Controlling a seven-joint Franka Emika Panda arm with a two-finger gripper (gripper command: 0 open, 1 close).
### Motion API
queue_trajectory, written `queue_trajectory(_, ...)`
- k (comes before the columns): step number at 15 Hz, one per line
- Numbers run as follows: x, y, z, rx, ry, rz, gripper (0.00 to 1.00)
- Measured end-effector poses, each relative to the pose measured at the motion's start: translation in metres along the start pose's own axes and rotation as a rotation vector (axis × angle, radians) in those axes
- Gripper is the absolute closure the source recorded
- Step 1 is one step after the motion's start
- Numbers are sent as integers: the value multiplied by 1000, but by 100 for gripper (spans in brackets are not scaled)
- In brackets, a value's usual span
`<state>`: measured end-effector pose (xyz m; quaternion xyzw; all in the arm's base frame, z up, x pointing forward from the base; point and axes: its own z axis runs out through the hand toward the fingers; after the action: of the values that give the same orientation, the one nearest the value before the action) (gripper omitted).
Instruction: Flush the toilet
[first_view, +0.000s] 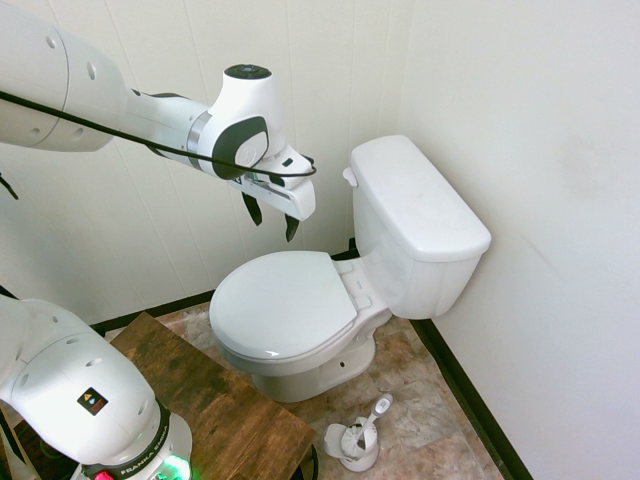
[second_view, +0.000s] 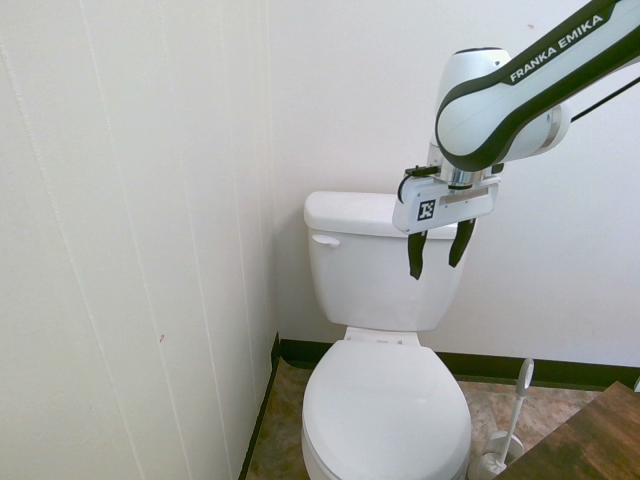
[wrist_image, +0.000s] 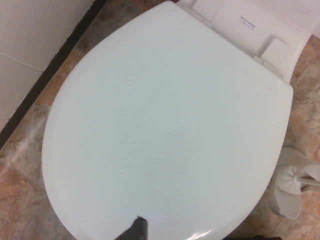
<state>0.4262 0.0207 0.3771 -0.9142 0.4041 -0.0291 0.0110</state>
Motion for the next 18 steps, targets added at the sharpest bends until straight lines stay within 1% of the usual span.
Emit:
queue_trajectory(4,0,-10,3,9,2,3,0)
queue_trajectory(8,0,-67,3,80,52,41,0)
queue_trajectory(9,3,-83,7,97,77,59,100)
queue_trajectory(14,34,-154,44,136,191,156,100)
queue_trajectory(18,71,-193,64,167,260,242,100)
